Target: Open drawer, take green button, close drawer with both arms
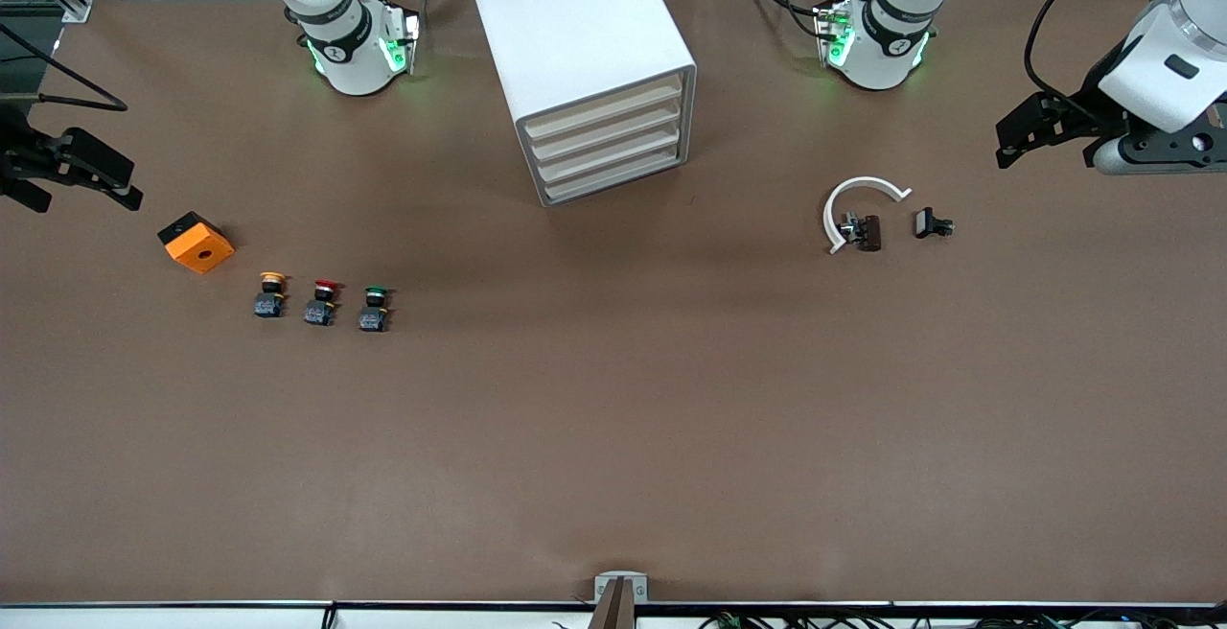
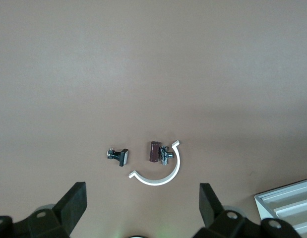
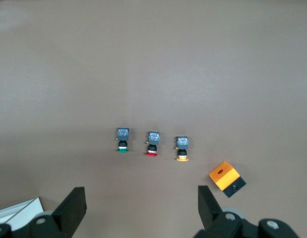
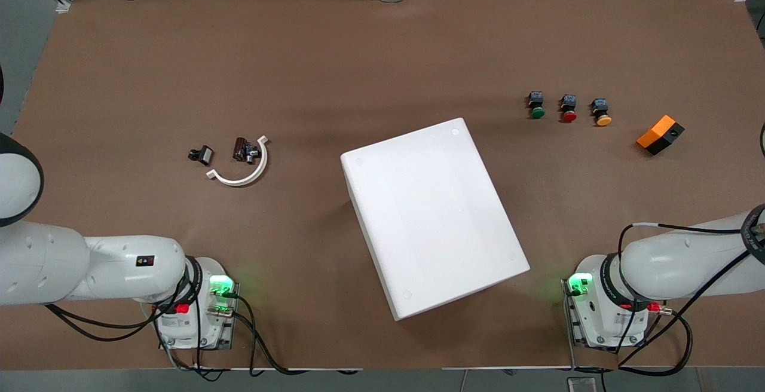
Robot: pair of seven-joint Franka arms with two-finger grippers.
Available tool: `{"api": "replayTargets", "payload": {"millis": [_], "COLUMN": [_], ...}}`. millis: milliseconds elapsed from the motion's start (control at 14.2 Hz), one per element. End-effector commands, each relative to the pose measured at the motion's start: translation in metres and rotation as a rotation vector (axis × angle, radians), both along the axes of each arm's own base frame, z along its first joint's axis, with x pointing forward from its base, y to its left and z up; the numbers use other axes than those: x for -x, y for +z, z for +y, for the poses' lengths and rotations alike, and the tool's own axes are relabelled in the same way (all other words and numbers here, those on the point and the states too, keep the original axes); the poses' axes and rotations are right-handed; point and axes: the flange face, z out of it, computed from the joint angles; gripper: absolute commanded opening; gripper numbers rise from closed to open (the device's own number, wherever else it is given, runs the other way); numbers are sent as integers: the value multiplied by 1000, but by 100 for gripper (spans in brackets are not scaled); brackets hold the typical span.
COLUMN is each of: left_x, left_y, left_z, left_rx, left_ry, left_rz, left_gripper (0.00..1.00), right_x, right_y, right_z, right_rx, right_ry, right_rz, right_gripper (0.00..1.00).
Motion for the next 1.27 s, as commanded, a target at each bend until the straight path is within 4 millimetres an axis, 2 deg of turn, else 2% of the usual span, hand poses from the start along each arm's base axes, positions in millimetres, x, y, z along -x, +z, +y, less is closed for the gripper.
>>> {"api": "replayTargets", "payload": {"millis": [0,212,565,1201], "left_x": [10,9,1,2], "left_y": [7,8,12,15], "left_z": [3,11,11,14], "left_rx": [-5,-3,-3,-19], "left_ry": [9,3,10,12], "left_rz": [-14,-16,-21,-19], "left_gripper": [100,100,100,100], "right_x": [-2,-2,0,3], "right_y": [5,4,3,2], "right_z": [0,2,-2,1], "right_rx": [12,12,15,41], "right_ry": [8,10,5,12], "right_rz": [3,8,21,47], "right_gripper": [100,100,100,100]}}
